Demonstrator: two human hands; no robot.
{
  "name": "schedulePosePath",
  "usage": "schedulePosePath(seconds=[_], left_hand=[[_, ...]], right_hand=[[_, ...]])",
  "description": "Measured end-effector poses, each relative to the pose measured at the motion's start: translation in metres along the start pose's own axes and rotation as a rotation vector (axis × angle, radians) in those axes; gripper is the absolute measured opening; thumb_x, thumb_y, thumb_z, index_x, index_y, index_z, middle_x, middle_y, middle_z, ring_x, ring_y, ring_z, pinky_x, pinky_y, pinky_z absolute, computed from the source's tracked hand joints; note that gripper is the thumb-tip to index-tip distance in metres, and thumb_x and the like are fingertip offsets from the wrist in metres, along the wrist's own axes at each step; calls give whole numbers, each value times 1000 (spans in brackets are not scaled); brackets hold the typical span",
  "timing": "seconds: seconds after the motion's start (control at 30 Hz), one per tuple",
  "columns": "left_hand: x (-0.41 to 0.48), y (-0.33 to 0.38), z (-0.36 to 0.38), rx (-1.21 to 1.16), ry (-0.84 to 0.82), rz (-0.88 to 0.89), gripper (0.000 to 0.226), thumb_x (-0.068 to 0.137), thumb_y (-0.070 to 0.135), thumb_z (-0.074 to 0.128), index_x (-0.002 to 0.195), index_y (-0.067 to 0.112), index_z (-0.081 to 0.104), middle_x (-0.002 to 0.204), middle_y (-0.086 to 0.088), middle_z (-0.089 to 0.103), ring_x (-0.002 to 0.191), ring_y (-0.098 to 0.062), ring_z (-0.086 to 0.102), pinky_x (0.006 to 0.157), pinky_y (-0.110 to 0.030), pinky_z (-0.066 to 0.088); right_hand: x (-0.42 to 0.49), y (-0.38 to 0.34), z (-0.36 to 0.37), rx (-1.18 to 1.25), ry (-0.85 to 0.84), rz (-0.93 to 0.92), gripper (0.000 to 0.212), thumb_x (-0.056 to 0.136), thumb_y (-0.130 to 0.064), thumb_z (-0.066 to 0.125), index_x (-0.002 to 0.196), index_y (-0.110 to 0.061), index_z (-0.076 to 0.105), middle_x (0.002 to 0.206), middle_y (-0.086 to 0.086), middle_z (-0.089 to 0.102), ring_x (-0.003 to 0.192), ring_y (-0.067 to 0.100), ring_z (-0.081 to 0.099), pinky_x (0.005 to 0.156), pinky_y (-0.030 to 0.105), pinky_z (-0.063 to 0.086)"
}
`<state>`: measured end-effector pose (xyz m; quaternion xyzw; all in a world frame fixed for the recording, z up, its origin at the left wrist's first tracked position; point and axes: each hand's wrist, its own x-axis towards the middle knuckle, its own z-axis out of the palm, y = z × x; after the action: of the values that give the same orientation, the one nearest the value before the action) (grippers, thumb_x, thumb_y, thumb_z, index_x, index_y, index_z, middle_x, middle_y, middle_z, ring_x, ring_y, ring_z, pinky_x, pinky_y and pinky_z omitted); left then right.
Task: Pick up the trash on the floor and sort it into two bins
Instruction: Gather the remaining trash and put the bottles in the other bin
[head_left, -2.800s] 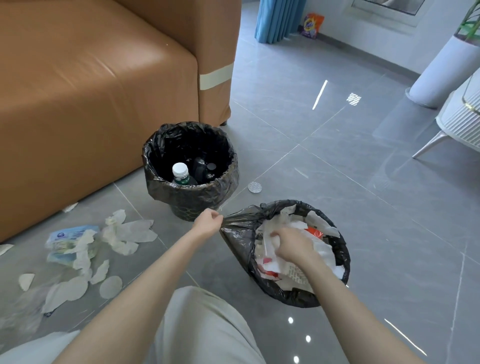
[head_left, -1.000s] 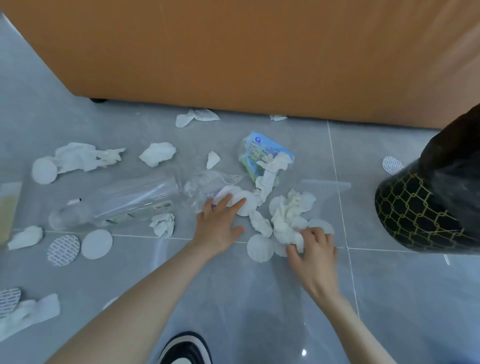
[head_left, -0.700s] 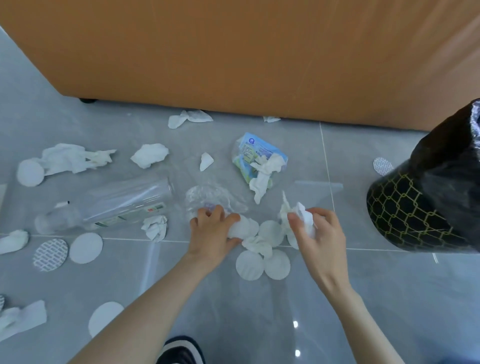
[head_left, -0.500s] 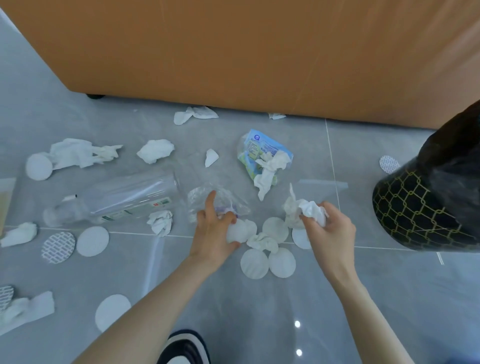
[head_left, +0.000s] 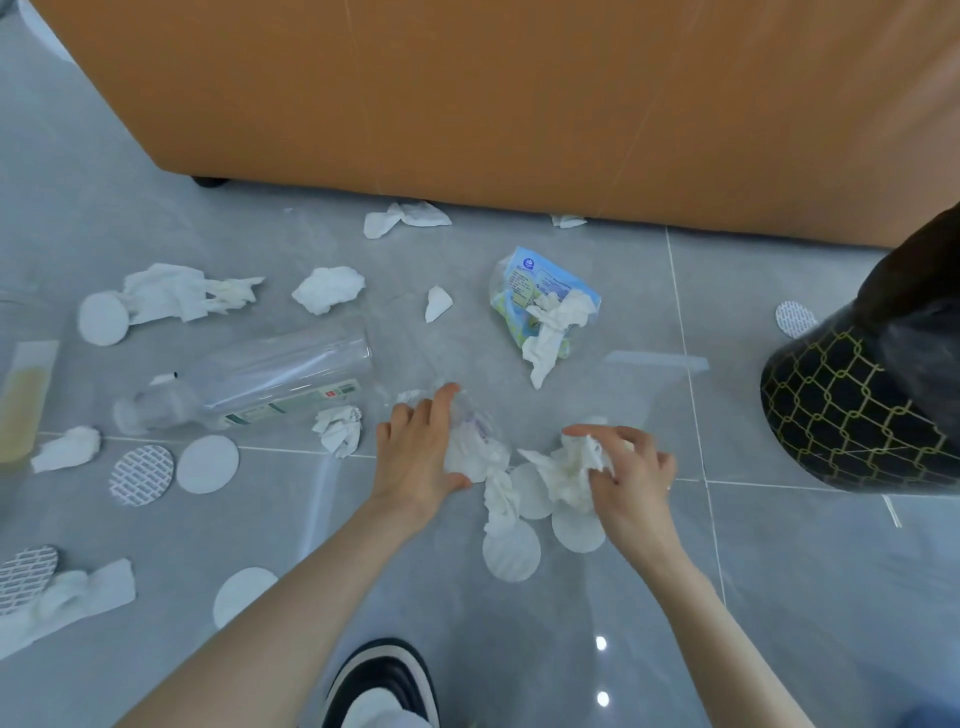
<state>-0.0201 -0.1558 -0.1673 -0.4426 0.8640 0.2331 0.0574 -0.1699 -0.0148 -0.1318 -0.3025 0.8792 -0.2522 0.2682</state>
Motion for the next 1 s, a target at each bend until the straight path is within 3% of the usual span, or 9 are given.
schedulePosePath(seconds=[0.07, 0.17, 0.4, 0.53, 0.67, 0.8, 0.87, 0.93, 1.0], left_hand=[[2, -2, 0, 62, -24, 22, 90, 69, 43, 75, 142, 31, 24, 124, 6, 44, 118, -22, 35, 93, -32, 27], [4, -4, 0, 131, -47, 24, 68, 72, 49, 71, 129, 28, 42, 123, 1, 42, 117, -23, 34, 94, -32, 24], [2, -10, 5, 97, -43, -38, 46, 84, 49, 60, 121, 25, 47, 117, -4, 43, 112, -27, 39, 89, -35, 31], [5, -13, -1, -163, 4, -42, 29, 90, 32, 58, 119, 26, 53, 106, -4, 46, 101, -29, 49, 86, -37, 42], [5, -4, -23, -328, 42, -32, 20, 90, 31, 58, 108, 22, 58, 93, -2, 45, 82, -25, 52, 72, -33, 43], [7, 21, -57, -388, 8, 7, 13, 87, 36, 60, 92, 25, 55, 93, -3, 53, 84, -26, 56, 73, -36, 46], [5, 43, -81, -437, 4, 42, 17, 87, 37, 60, 93, 22, 55, 97, -3, 56, 81, -26, 56, 72, -36, 47], [1, 68, -109, -478, 22, 104, 25, 86, 38, 62, 97, 16, 57, 98, 0, 58, 82, -22, 54, 74, -33, 43], [-8, 101, -146, -504, 36, 202, 17, 87, 35, 62, 95, 20, 59, 96, 8, 59, 91, -18, 56, 76, -30, 39]], right_hand=[[-4, 8, 6, -186, -114, -34, 65, 79, 4, 37, 118, -44, 60, 148, -1, 21, 123, 23, 19, 100, 37, 29], [-12, 9, 12, -329, -273, -71, 66, 80, 3, 39, 119, -47, 58, 156, -7, 2, 133, 28, 11, 104, 44, 30], [-23, 13, 14, -489, -319, -197, 37, 85, -40, 52, 122, -42, 50, 157, -10, -9, 139, 26, 3, 104, 41, 30], [-22, 15, 12, -484, -318, -216, 29, 87, -35, 54, 115, -26, 54, 151, -10, 18, 130, 22, 22, 94, 35, 41], [-23, 16, 0, -301, -294, -201, 17, 91, -20, 53, 107, -17, 55, 116, -6, 50, 107, 21, 42, 81, 25, 37], [-33, -3, -39, -14, -167, -99, 7, 90, -22, 58, 96, -19, 60, 92, -13, 58, 89, 12, 53, 66, 16, 38], [-38, -15, -61, 63, -118, -83, 4, 89, -21, 58, 91, -19, 60, 85, -12, 61, 82, 11, 55, 64, 16, 39], [-44, -28, -83, 141, -67, -44, 5, 88, -21, 59, 93, -23, 61, 84, -9, 65, 81, 13, 57, 64, 18, 40], [-52, -38, -114, 251, 0, 26, 8, 89, -22, 58, 93, -28, 61, 88, -3, 67, 85, 17, 60, 66, 21, 42]])
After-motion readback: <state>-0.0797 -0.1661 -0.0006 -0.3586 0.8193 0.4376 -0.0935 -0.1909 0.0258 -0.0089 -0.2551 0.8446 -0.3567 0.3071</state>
